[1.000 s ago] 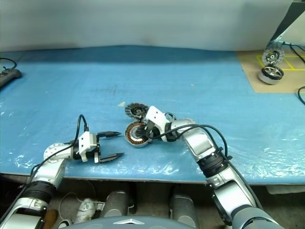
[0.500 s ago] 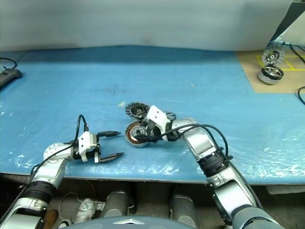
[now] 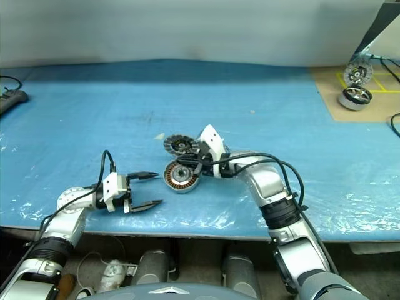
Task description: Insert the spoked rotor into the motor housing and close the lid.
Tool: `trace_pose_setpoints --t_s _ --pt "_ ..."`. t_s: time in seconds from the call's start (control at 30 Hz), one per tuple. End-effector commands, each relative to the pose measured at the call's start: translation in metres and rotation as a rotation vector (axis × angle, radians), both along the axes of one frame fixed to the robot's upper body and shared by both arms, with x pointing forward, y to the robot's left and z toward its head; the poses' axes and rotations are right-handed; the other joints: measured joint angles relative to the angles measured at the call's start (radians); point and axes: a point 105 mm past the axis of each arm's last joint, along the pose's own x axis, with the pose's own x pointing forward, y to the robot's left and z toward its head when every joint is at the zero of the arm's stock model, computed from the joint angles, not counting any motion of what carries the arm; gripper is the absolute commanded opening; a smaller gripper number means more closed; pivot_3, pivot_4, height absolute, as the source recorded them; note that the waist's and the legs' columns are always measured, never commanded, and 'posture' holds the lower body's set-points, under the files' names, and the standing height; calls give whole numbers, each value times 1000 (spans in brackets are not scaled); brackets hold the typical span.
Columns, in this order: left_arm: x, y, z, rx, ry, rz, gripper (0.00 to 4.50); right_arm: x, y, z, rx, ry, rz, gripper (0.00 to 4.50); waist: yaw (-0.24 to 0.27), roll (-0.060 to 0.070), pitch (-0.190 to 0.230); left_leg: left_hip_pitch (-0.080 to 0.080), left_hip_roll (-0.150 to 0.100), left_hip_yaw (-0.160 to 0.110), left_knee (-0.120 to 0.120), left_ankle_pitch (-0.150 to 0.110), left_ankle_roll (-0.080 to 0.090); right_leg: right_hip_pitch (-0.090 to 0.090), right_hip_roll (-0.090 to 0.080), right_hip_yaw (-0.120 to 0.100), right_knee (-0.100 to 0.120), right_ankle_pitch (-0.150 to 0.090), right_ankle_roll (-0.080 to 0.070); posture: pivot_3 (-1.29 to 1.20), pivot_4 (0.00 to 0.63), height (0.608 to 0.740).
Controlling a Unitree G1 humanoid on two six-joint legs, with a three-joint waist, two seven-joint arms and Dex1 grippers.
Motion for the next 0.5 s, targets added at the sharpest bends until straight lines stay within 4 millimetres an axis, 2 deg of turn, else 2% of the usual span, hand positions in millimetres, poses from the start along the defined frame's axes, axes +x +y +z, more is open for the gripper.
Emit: trace_pose_setpoints --t_s 0.03,0.1,0.33,0.5 --pt "-1 -3 4 1 -26 -20 4161 -7 12 -3 -20 1 39 45 0 0 0 0 0 0 0 0 0 0 0 0 0 0 0 0 150 740" --pt "-2 -3 4 1 -27 -22 4161 -8 14 -14 -67 -10 39 45 -1 0 0 0 0 0 0 0 0 0 0 0 0 0 0 0 150 740" --pt "-1 -3 3 7 -28 -18 4161 1 11 -21 -99 -27 -1 45 -1 0 0 0 0 0 0 0 0 0 0 0 0 0 0 0 150 740" --pt "0 -3 4 1 -28 -12 4161 5 1 -51 -267 -44 -3 45 -2 0 0 0 0 0 0 0 -1 0 0 0 0 0 0 0 150 740"
